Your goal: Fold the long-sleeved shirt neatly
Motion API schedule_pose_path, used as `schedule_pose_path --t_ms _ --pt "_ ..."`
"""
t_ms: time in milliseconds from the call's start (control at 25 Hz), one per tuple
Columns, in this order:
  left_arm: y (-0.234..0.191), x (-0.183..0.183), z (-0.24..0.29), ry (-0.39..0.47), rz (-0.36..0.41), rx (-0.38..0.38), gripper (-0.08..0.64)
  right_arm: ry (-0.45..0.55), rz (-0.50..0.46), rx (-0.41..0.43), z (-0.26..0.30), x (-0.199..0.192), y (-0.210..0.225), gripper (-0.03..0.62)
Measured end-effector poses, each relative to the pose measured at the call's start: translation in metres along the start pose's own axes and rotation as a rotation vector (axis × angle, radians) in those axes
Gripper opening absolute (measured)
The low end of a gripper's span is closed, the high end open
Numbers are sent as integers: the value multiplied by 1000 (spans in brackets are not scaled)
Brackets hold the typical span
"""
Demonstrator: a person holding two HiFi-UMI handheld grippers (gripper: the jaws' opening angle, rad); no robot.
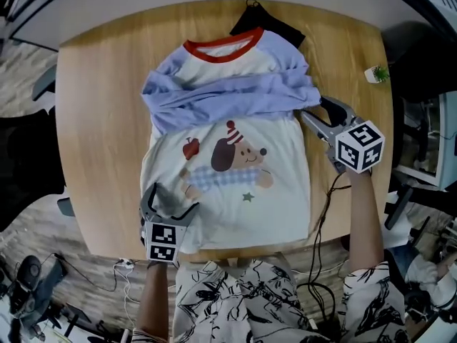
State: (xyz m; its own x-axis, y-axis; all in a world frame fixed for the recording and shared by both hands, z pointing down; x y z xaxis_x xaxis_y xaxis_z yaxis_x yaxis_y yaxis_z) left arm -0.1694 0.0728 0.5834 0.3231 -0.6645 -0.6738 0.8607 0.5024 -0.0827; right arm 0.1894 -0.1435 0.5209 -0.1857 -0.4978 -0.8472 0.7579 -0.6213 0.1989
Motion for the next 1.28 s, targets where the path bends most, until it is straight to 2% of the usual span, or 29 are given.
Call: schedule_pose_path --t_ms 80,280,480,680,920,1120,1240,1280 --pt "-3 4 -5 20 -41 12 546 -21 9 27 -21 -8 -6 317" --pt "-15 -7 -49 8 -73 110 546 -42 14 102 -79 -38 -48 325" --pt "-15 -30 -90 8 -121 142 546 -62 84 93 -125 -87 -84 325" --pt "-2 -70 -114 -31 -140 117 537 -90 91 27 -163 -137 -121 318" --pt "8 -114 -131 -20 -143 83 505 -89 147 -98 -193 -189 -170 311" --pt "18 -129 -139 10 -150 85 474 -102 135 -180 -209 -220 -197 307" --pt "26 -138 -141 25 -148 87 452 -92 186 -247 -226 -237 -203 291" --pt "27 -140 -141 34 -150 91 431 -90 204 -263 -229 -242 -205 268"
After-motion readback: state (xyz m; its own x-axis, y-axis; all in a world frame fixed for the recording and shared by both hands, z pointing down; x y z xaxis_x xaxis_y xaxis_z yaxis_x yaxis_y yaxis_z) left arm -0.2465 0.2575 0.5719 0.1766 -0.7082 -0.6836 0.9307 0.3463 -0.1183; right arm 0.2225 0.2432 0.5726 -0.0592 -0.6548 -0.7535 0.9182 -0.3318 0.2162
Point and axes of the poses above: the fingertips, and each gripper's own axes: z forward along the fingers, y to its right, x out of its top, the point moved 3 cm from there along -z, backward along the fingers, and after that the axes turned 10 degrees about y, right-handed, at the moved point
